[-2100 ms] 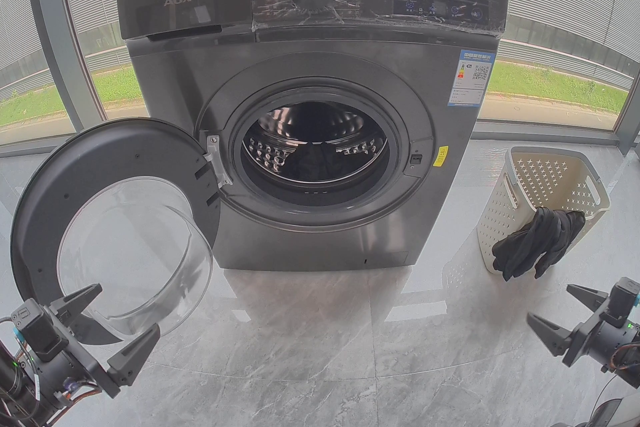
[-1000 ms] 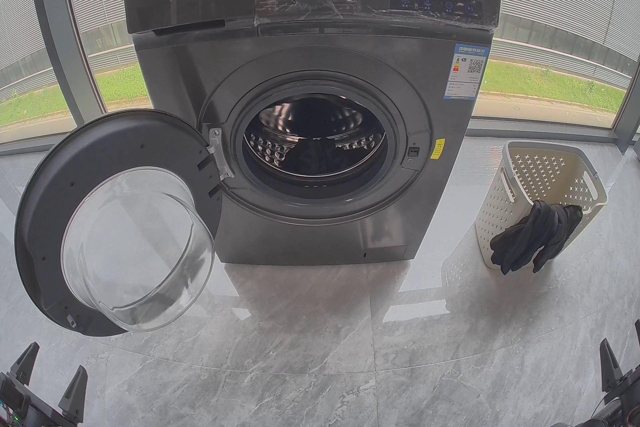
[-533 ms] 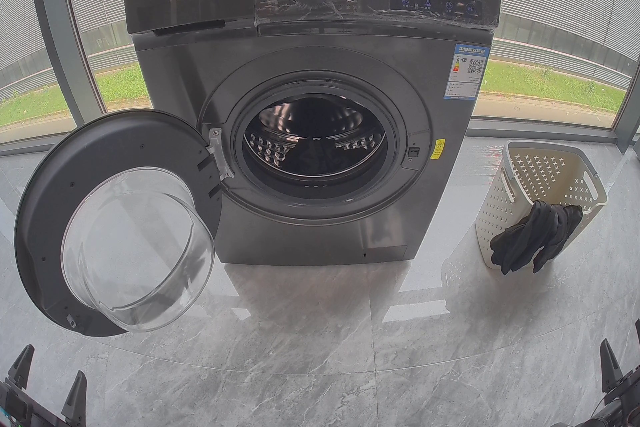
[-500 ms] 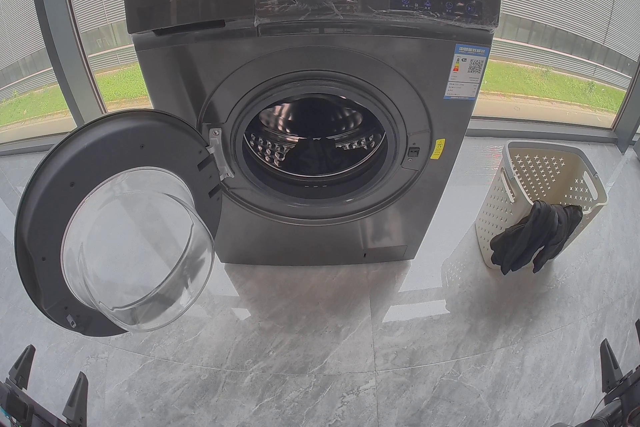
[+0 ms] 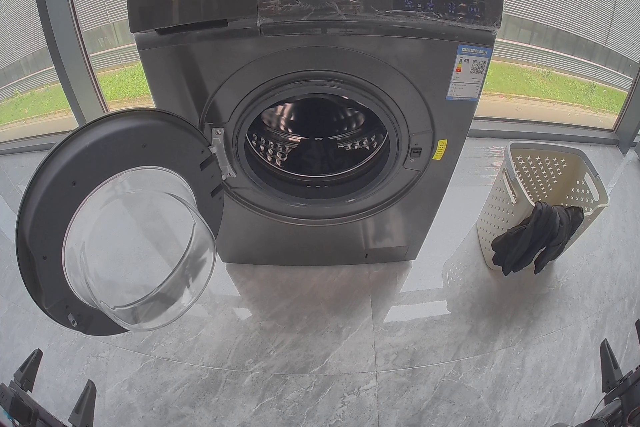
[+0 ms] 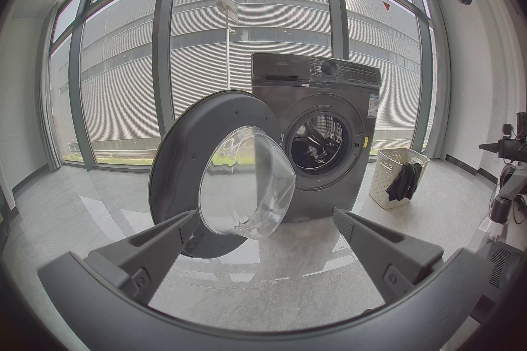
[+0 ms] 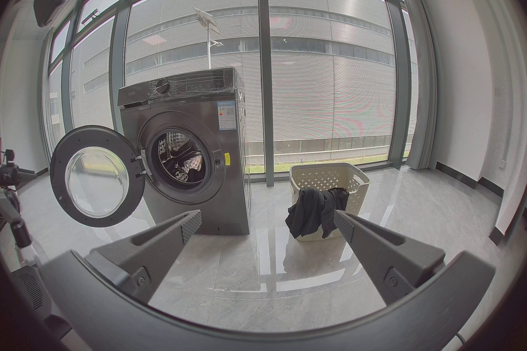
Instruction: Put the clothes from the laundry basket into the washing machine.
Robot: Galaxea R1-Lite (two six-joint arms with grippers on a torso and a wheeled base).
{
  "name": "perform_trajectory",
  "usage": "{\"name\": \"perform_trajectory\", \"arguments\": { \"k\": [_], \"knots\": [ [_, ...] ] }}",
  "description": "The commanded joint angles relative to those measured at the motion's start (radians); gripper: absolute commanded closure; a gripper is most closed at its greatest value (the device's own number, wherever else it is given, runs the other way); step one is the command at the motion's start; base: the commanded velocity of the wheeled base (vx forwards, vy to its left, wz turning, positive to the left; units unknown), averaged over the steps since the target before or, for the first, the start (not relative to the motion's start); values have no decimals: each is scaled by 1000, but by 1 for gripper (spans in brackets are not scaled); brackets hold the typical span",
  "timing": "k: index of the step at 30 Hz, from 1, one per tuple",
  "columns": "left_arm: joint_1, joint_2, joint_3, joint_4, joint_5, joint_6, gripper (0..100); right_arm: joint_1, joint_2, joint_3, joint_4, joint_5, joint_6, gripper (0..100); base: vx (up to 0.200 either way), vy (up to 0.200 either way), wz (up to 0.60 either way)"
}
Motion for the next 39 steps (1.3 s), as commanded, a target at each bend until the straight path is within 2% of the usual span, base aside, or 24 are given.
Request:
{"name": "perform_trajectory", "arguments": {
  "k": [1, 39],
  "knots": [
    [0, -13, 18, 0, 0, -1, 0, 0, -11, 18, 1, 0, 0, 0, 0, -200, 0],
    [1, -13, 18, 0, 2, -1, 0, 0, -11, 18, -1, 0, 0, 0, 0, -200, 0]
  ]
}}
